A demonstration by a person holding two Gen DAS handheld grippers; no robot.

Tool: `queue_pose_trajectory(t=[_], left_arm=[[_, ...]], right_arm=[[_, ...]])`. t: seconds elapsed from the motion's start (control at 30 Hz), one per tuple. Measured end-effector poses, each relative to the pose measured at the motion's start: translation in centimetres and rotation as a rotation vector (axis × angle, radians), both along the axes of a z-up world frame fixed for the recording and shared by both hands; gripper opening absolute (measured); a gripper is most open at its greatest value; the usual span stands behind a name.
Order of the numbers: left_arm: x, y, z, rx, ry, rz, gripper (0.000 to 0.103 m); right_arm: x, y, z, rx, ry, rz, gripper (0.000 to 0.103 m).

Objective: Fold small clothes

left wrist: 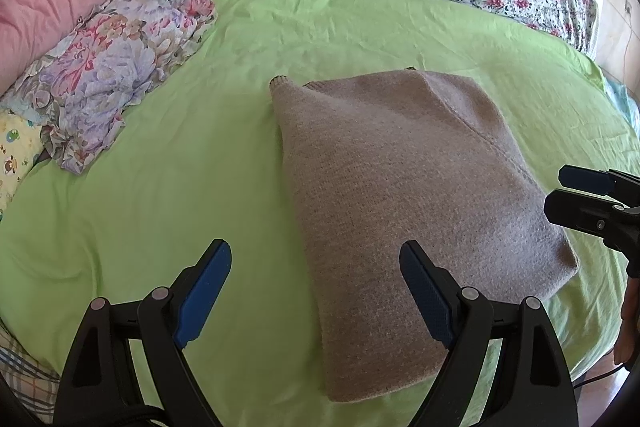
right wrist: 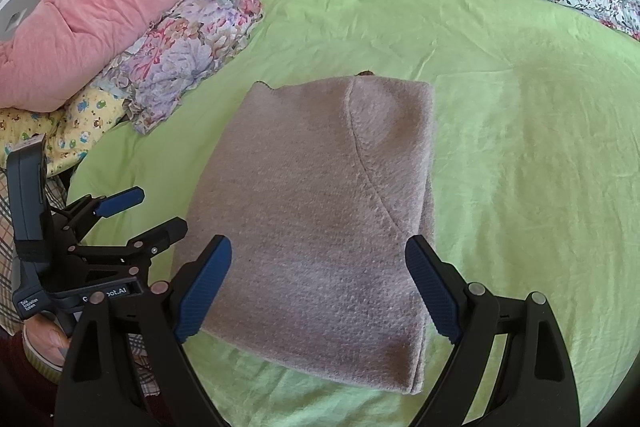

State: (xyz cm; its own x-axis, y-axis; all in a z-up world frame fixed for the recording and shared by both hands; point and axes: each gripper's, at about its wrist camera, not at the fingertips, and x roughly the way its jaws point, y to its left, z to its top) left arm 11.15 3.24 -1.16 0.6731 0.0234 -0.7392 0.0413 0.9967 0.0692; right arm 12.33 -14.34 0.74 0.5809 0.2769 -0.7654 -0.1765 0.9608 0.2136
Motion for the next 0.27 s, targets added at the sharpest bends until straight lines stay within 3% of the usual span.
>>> queue_pose_trajectory(t=[0.27], left_arm=[[0.04, 0.44, -0.14, -0.008, 0.009, 0.009, 0.087]], right_arm=[[0.40, -0.54, -0.50, 0.008, 0.007, -0.018, 0.089]])
